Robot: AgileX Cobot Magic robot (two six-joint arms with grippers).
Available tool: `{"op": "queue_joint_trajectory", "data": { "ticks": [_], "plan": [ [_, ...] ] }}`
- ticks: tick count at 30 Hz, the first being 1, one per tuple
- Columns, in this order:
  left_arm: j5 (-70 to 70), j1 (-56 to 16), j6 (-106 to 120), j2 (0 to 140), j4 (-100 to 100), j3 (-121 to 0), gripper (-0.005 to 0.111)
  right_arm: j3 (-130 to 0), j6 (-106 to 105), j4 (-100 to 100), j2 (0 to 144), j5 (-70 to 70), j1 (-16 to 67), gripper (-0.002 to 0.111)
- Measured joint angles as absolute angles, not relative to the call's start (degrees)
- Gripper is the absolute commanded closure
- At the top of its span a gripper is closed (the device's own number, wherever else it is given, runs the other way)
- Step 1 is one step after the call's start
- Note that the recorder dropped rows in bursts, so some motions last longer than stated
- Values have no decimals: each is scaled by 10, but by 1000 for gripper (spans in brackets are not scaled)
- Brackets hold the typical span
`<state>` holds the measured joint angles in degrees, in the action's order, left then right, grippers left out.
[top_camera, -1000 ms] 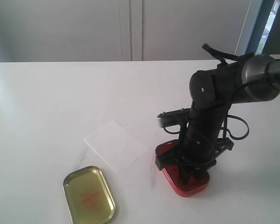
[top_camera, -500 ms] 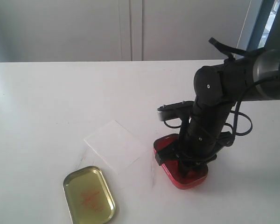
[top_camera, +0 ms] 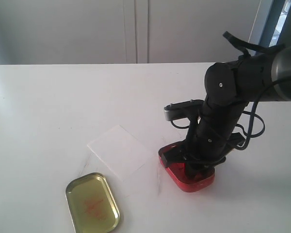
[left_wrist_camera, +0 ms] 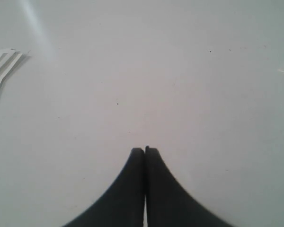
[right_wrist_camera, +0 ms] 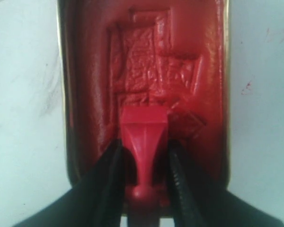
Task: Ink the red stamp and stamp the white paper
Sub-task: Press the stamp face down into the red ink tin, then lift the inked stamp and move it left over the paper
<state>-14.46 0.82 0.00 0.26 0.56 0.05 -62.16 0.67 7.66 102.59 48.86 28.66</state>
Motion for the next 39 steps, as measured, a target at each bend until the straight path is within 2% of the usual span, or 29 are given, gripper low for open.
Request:
{"op": "queue_joint_trajectory", "data": {
  "ticks": [21, 39],
  "plan": [
    [-145, 8, 0, 3, 6, 1, 107, -624, 7, 77, 1026, 492, 287, 108],
    [-145, 8, 0, 3, 6, 1, 107, -761, -5, 78, 1054, 579, 287, 108]
  ]
}}
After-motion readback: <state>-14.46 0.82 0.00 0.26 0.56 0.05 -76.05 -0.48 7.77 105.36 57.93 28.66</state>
